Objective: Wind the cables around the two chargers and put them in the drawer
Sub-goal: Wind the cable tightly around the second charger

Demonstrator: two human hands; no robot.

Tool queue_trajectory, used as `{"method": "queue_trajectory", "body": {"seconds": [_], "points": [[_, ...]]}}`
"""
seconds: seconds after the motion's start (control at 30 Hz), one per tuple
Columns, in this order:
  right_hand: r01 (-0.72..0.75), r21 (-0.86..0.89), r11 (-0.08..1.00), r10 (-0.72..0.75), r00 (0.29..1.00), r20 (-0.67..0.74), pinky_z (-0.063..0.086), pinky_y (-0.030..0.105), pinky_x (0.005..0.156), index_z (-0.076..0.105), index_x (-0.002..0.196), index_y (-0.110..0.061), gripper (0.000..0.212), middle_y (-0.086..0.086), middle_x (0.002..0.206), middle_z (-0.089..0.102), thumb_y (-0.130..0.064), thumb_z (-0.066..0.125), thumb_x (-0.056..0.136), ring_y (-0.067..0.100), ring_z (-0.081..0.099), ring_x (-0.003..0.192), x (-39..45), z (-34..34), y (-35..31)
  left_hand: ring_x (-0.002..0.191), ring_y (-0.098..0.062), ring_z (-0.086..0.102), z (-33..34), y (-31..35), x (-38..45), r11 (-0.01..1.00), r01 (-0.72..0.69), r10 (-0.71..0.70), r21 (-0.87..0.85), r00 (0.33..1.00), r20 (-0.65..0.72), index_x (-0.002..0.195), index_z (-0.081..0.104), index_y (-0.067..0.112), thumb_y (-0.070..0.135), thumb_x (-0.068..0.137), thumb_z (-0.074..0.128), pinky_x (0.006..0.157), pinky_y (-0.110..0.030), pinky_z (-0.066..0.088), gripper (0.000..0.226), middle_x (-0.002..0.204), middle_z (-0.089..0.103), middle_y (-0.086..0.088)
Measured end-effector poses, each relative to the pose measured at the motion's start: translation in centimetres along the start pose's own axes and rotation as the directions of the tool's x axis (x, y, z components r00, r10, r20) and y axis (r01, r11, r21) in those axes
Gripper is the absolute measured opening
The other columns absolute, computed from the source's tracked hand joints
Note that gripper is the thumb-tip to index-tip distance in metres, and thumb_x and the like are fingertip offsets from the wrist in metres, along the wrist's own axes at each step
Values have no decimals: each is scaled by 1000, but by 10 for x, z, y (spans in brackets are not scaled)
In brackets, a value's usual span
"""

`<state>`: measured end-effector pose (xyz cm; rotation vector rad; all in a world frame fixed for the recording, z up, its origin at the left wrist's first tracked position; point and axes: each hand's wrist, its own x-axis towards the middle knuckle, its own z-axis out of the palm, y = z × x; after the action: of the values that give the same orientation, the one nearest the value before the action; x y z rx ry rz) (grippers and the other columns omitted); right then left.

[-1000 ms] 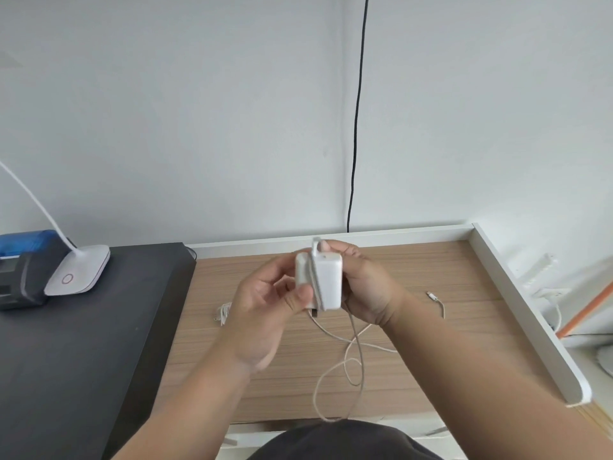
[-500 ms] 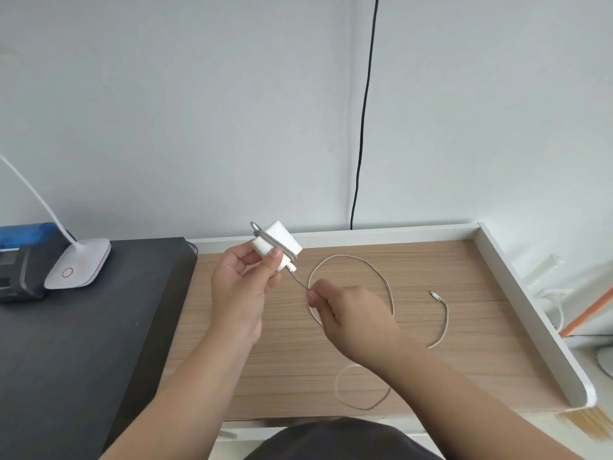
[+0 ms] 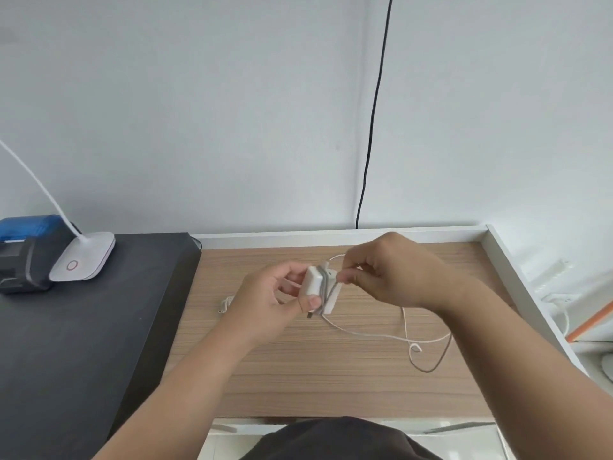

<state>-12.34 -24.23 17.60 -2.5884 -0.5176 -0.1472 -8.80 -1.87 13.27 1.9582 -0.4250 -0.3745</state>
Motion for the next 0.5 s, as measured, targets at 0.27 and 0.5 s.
{"method": "queue_trajectory", "body": {"seconds": [0.27, 0.5], "points": [[-91, 594, 799, 129, 991, -22, 37, 19, 54, 68, 68, -26, 17, -10, 55, 58, -38, 71, 80, 6, 45, 54, -4, 21, 16, 78, -7, 60, -9, 7, -10, 989, 16, 21, -144, 967, 253, 105, 70, 29, 30, 69, 83, 76, -36, 56, 39, 88, 68, 7], [-132, 900, 415, 228, 973, 37, 27, 22, 47, 49, 70, 5, 64, 15, 56, 36, -56, 56, 87, 20, 30, 49, -13, 59, 1, 80, -19, 64, 8, 9, -15, 807, 49, 95, -588, 973, 211, 107, 71, 17, 36, 58, 90, 68, -31, 56, 55, 95, 66, -7]]}}
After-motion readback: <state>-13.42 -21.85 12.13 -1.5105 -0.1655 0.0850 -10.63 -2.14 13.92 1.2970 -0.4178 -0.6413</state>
